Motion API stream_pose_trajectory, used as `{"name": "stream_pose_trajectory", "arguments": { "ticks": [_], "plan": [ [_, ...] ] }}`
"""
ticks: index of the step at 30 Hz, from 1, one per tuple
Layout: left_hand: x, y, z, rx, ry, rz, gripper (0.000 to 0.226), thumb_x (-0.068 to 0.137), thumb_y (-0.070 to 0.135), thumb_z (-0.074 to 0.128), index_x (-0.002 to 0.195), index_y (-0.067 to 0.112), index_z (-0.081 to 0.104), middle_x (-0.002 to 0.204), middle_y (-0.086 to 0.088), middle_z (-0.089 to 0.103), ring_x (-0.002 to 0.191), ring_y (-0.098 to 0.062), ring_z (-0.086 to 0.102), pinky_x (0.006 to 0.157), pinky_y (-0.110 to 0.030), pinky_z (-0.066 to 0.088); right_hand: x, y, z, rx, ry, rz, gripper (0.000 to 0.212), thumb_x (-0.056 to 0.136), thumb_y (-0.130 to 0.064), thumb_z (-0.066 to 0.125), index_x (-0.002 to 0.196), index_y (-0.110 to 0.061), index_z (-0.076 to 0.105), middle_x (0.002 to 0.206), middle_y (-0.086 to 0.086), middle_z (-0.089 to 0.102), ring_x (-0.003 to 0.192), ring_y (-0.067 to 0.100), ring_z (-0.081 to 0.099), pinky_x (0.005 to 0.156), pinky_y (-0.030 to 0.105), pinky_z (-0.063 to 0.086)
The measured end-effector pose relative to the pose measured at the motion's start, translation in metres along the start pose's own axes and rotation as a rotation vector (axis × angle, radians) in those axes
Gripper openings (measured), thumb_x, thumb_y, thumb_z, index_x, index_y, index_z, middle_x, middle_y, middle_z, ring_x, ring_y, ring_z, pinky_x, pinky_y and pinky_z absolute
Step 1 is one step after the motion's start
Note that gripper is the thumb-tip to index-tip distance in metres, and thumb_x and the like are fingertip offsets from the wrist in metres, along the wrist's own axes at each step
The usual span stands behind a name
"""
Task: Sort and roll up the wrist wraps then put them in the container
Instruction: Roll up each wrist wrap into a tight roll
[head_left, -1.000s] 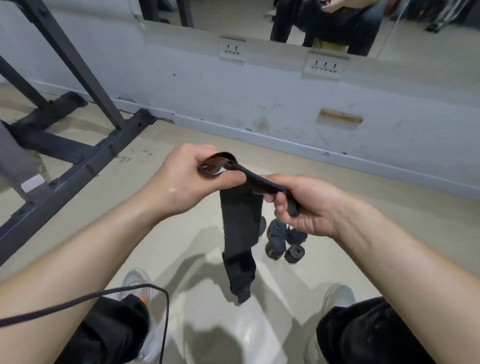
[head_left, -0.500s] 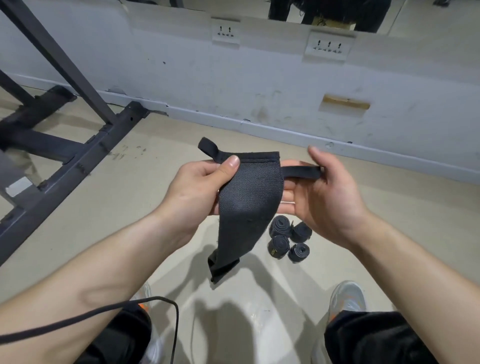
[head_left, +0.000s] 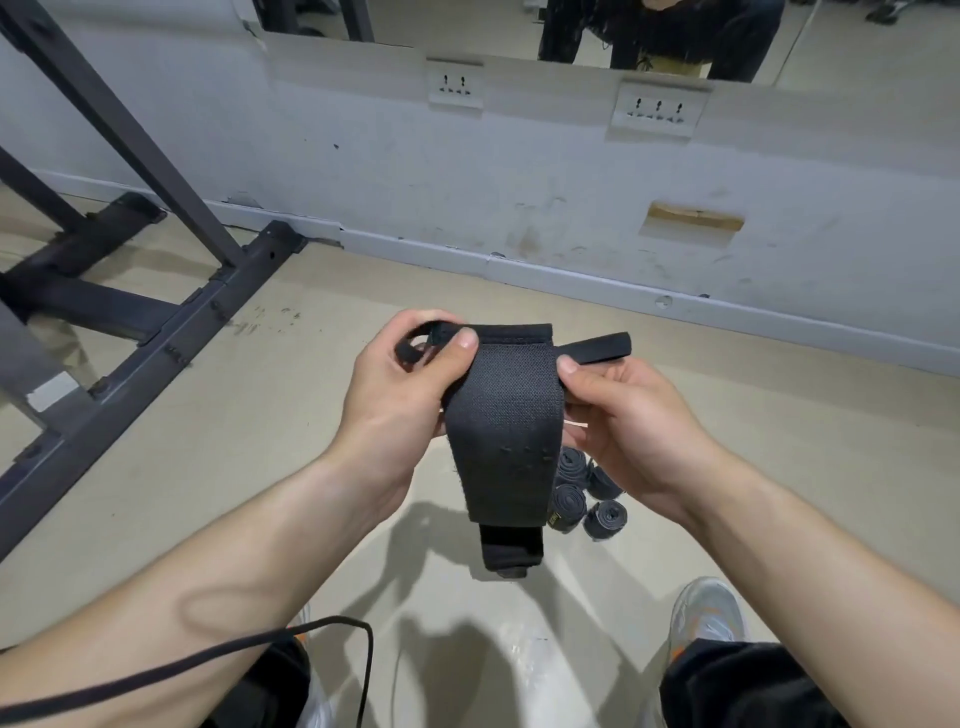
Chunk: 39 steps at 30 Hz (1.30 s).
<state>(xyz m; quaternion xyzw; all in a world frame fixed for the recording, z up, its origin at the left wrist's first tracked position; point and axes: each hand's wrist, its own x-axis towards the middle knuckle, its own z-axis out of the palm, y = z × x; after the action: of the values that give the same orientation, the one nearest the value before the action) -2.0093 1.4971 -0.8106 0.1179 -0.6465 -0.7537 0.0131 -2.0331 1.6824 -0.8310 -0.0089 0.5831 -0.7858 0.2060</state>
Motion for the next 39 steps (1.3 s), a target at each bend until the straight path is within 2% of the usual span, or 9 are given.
{"name": "stream_pose_trajectory", "arguments": {
  "ticks": [2,7,19,23,24,27,31,35,39],
  "plan": [
    [-0.002,0.001,0.0,-0.031,-0.088,-0.023,0.005,0.097,0.017,0.065,0.101,0.018,0.062,0.09,0.002,0.068,0.083,-0.013,0.065,0.061,-0.023,0.053,-0.001,-0.001,0.001,0.014,0.032,-0.004,0.027,0.106,-0.012,0.047,0.097,0.0,0.07,0.082,0.004,0.074,0.07,0.01,0.068,0.057,0.019,0.053],
    [-0.002,0.001,-0.001,-0.045,-0.169,-0.036,0.005,0.095,0.015,0.066,0.092,0.018,0.064,0.096,-0.002,0.069,0.086,-0.014,0.067,0.067,-0.021,0.055,-0.001,-0.003,-0.004,0.032,0.05,0.005,0.029,0.105,-0.017,0.049,0.098,0.0,0.072,0.095,0.009,0.075,0.086,0.015,0.071,0.076,0.027,0.061],
    [-0.002,-0.003,0.007,-0.083,-0.01,0.002,0.014,0.085,0.0,0.075,0.085,0.013,0.069,0.08,-0.002,0.066,0.076,-0.016,0.065,0.072,-0.029,0.055,-0.004,-0.004,0.001,0.18,0.074,0.047,0.029,0.104,-0.017,0.049,0.097,-0.004,0.073,0.1,0.009,0.077,0.093,0.019,0.073,0.093,0.035,0.053],
    [-0.004,-0.003,0.009,-0.077,0.0,0.009,0.02,0.084,-0.003,0.076,0.083,0.015,0.068,0.078,0.0,0.065,0.076,-0.016,0.065,0.071,-0.03,0.055,-0.003,-0.001,-0.001,0.185,0.084,0.065,0.033,0.104,-0.02,0.051,0.118,0.005,0.068,0.116,0.017,0.074,0.104,0.024,0.071,0.099,0.039,0.052],
    [-0.005,-0.003,0.009,-0.082,0.019,0.006,0.022,0.083,-0.003,0.076,0.084,0.016,0.066,0.079,0.0,0.065,0.076,-0.016,0.065,0.07,-0.031,0.055,-0.003,0.0,0.0,0.19,0.081,0.062,0.033,0.102,-0.022,0.053,0.117,0.003,0.069,0.117,0.016,0.074,0.105,0.024,0.071,0.098,0.039,0.053],
    [-0.005,-0.007,0.01,-0.107,0.067,-0.01,0.027,0.082,-0.003,0.079,0.086,0.018,0.061,0.082,-0.002,0.065,0.076,-0.018,0.066,0.069,-0.033,0.055,-0.007,0.003,0.004,0.076,0.018,0.01,0.023,0.091,-0.027,0.061,0.092,-0.012,0.078,0.1,0.009,0.076,0.092,0.02,0.072,0.08,0.029,0.057],
    [-0.011,-0.006,0.013,-0.072,0.036,-0.018,0.028,0.081,-0.001,0.081,0.089,0.015,0.059,0.078,-0.002,0.068,0.076,-0.02,0.069,0.076,-0.038,0.06,-0.004,0.009,0.003,0.025,0.093,-0.05,0.025,0.093,-0.016,0.065,0.11,0.001,0.072,0.097,0.011,0.078,0.086,0.021,0.073,0.071,0.03,0.053],
    [-0.004,-0.002,0.004,0.3,0.061,0.143,0.026,0.07,0.02,0.088,0.086,0.025,0.068,0.079,0.006,0.067,0.073,-0.018,0.065,0.073,-0.043,0.058,-0.003,0.005,0.002,0.002,0.142,-0.031,0.017,0.099,-0.011,0.061,0.099,-0.001,0.074,0.089,0.009,0.078,0.078,0.017,0.074,0.063,0.019,0.053],
    [-0.001,0.007,-0.007,0.56,-0.145,0.304,0.021,0.07,0.026,0.079,0.088,0.035,0.07,0.075,0.012,0.061,0.069,-0.014,0.056,0.062,-0.022,0.044,-0.002,0.004,-0.003,-0.063,0.161,-0.003,0.019,0.099,-0.016,0.063,0.094,-0.003,0.076,0.087,0.009,0.078,0.075,0.016,0.073,0.062,0.019,0.053]
  ]
}}
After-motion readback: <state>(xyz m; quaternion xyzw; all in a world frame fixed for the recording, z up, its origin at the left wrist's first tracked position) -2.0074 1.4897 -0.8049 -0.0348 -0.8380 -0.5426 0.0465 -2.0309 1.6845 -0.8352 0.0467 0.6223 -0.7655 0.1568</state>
